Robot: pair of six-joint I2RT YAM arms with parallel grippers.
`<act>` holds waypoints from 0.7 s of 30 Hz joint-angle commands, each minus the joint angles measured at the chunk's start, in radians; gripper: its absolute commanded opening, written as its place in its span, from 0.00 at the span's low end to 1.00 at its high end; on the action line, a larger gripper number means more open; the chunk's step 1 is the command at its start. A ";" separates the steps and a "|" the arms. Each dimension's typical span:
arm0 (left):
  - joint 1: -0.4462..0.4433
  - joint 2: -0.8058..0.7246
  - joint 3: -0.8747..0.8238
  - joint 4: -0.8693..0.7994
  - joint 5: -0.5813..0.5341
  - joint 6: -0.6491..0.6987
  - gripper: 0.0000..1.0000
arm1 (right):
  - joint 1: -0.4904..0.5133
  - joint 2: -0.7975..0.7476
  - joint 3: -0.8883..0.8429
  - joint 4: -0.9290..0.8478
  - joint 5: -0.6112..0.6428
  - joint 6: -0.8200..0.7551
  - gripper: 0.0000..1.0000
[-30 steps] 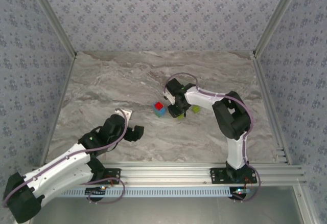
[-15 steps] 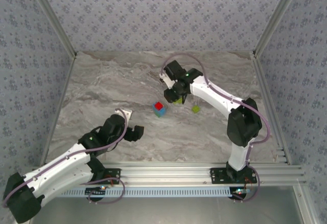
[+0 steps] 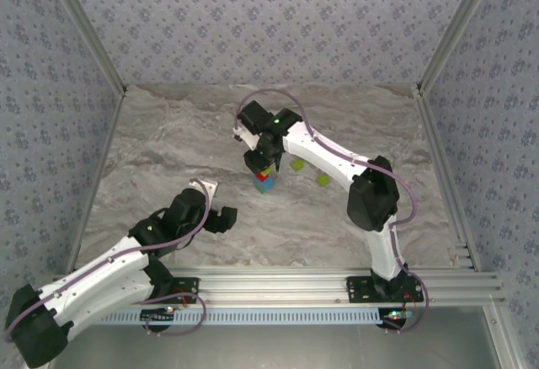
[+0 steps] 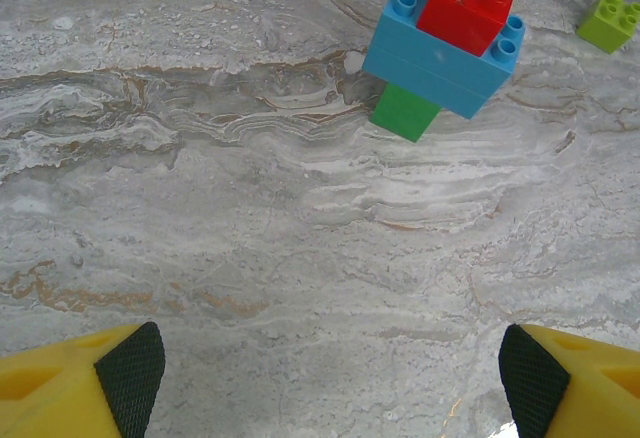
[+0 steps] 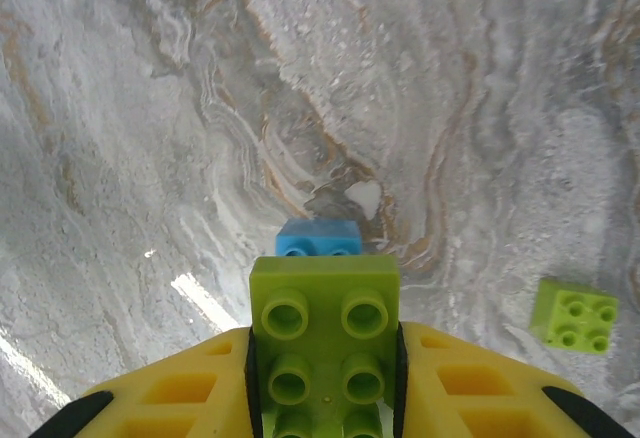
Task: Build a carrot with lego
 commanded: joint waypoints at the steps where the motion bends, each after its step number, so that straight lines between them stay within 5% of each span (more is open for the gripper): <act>1: -0.007 -0.014 0.011 0.010 0.013 0.018 0.89 | 0.004 0.013 0.039 -0.058 -0.011 0.008 0.35; 21: -0.007 -0.010 0.012 0.012 0.014 0.018 0.89 | 0.003 0.029 -0.042 -0.024 -0.020 0.008 0.35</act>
